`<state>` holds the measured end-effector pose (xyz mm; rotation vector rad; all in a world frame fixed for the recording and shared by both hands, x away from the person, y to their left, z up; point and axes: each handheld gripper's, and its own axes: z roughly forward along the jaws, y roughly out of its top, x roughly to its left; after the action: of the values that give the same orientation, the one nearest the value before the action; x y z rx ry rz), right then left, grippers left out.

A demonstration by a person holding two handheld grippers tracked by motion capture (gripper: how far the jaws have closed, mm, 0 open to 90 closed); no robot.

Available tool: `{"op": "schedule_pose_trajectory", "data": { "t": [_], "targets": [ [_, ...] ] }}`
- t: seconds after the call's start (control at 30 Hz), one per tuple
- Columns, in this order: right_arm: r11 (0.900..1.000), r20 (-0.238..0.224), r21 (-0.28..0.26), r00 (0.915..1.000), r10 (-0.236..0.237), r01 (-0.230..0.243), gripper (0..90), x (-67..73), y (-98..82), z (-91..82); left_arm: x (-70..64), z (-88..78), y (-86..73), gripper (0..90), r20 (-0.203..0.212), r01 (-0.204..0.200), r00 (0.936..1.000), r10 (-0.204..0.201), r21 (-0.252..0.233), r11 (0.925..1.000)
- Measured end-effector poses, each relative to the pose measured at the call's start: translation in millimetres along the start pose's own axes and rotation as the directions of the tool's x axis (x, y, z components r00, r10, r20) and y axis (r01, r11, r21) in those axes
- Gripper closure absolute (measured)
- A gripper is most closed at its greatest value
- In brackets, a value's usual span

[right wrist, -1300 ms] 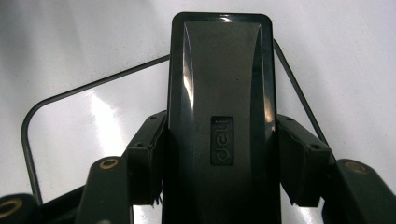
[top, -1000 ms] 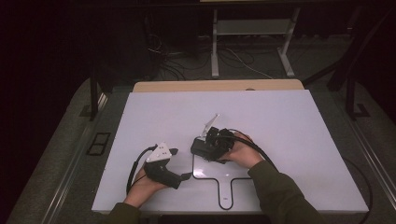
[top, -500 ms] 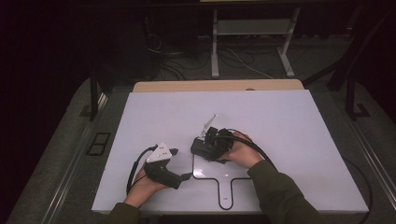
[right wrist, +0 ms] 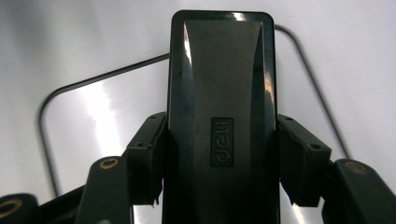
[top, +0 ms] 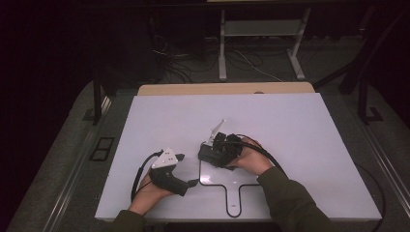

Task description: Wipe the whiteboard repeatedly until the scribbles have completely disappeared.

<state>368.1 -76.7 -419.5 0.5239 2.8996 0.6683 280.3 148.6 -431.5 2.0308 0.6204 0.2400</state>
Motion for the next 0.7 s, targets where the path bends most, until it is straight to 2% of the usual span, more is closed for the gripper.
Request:
{"op": "schedule_pose_trajectory", "data": {
  "t": [0.13, 0.27, 0.33, 0.43, 0.57, 0.63, 0.7],
  "targets": [
    [1.000, -0.006, 0.000, 1.0000, 0.007, -0.007, 39.1, -2.1, 0.0, 0.2, -0.3, 0.3, 0.2, 0.0, 0.001, -0.002, 1.0000, 0.002, 0.002, 1.0000],
    [0.998, 0.019, -0.006, 0.9980, 0.060, -0.060, 39.1, -19.2, 3.4, 3.7, 0.3, -0.2, 0.0, 0.0, -0.001, -0.002, 1.0000, 0.002, 0.003, 1.0000],
    [0.998, 0.021, -0.002, 0.9978, 0.063, -0.063, 39.0, -22.2, 4.2, 4.2, 0.4, -0.2, -0.2, 0.0, 0.000, 0.000, 1.0000, 0.000, 0.003, 1.0000],
    [0.999, 0.014, 0.004, 0.9988, 0.046, -0.046, 39.0, -16.1, 4.0, 3.3, 0.9, -0.6, 0.0, 0.0, 0.002, -0.004, 1.0000, 0.004, 0.006, 1.0000],
    [1.000, -0.014, 0.007, 0.9999, -0.002, 0.002, 39.0, 3.1, 0.8, 0.3, -0.1, 0.2, 0.1, 0.0, 0.000, 0.000, 1.0000, 0.000, 0.001, 1.0000],
    [1.000, -0.015, 0.001, 0.9998, -0.009, 0.009, 39.0, 11.9, -0.9, -0.9, -0.5, 0.3, 0.2, 0.0, 0.000, -0.002, 1.0000, 0.002, 0.001, 1.0000],
    [1.000, -0.011, 0.003, 0.9997, -0.020, 0.020, 39.0, 8.6, -0.8, -0.6, -1.0, 0.7, 0.6, 0.0, 0.000, -0.004, 1.0000, 0.004, 0.004, 1.0000]
  ]
}}
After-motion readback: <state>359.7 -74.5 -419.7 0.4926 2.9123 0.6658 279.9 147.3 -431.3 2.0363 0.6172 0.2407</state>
